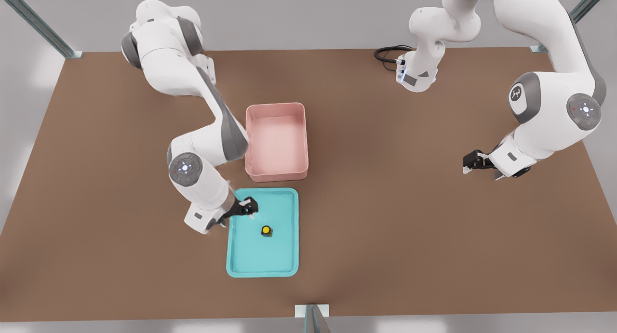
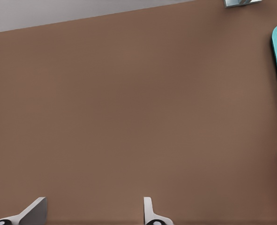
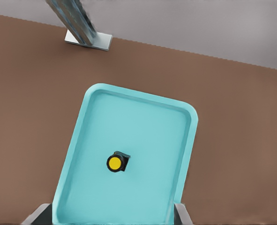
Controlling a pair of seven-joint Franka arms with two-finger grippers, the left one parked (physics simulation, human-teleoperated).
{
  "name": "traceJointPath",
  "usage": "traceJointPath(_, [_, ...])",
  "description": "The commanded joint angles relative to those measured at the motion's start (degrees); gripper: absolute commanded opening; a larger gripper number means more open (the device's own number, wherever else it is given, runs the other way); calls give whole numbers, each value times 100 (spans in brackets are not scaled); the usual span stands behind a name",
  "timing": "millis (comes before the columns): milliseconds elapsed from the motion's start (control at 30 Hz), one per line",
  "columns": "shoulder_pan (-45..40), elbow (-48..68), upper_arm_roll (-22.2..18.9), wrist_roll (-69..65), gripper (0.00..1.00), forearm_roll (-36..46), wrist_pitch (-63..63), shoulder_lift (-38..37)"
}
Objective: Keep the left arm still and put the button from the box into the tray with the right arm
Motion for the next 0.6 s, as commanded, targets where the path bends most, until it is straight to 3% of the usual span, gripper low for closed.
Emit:
traceJointPath(0, [-168,-9,-145,-742,100,-880,-1810,-247])
traceJointPath(100, [-1354,-44,-189,-742,100,-890,-2382,-589])
traceJointPath(133, [-1433,-1429,-189,-751,100,-881,-1734,-1387])
traceJointPath(167, [-1442,-3851,-189,-759,100,-890,-417,-2922])
traceJointPath(200, [-1591,-5088,-215,-969,100,-899,-298,-4138])
traceJointPath(233, [-1609,-4853,-233,-1093,100,-881,-774,-4299])
traceJointPath(300, [-1592,-4298,-189,-1014,100,-881,-975,-3921])
traceJointPath(567, [-1354,-4263,-74,-997,100,-890,-993,-3640])
